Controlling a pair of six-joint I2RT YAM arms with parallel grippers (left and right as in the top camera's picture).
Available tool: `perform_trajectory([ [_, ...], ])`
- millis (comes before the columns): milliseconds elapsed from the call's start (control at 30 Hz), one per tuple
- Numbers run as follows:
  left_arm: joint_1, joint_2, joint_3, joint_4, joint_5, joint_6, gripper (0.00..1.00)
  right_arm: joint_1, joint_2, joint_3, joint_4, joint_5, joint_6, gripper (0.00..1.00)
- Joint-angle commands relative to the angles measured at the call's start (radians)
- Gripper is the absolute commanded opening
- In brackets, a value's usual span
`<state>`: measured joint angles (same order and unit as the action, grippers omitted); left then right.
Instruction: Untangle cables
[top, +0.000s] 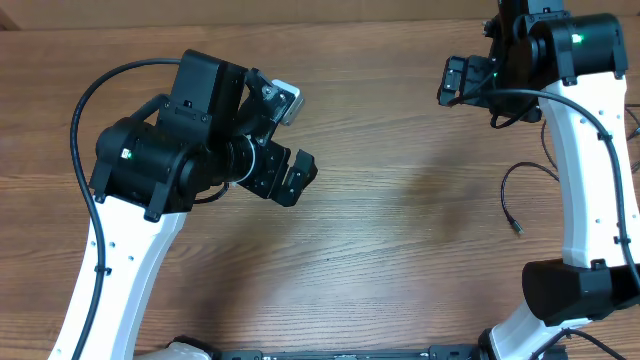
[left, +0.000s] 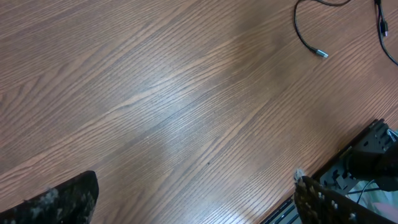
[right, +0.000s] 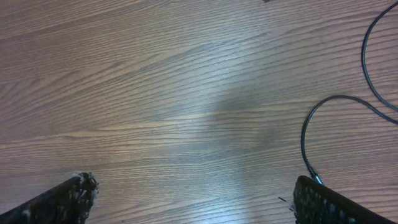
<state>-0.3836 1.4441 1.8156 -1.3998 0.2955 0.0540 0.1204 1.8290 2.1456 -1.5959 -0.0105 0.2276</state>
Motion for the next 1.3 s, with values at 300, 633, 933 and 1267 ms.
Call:
perform_trajectory([
  [300,0.004,-0.003,0.021,-0.001,0.0,-0.013,1.0,0.004,-0.005,0.002,0.004,0.006,-0.007,1.0],
  [633,0.004,-0.097,-0.033,-0.026,-0.045,0.066,1.0,0.004,-0.005,0.002,0.004,0.006,-0.007,1.0],
  [933,0.004,-0.328,-0.42,0.189,-0.063,0.053,1.0,0.004,-0.005,0.002,0.004,0.006,-0.007,1.0],
  [1267,0.004,-0.621,-0.89,0.538,-0.061,-0.021,1.0,0.004,-0.005,0.002,0.004,0.006,-0.007,1.0],
])
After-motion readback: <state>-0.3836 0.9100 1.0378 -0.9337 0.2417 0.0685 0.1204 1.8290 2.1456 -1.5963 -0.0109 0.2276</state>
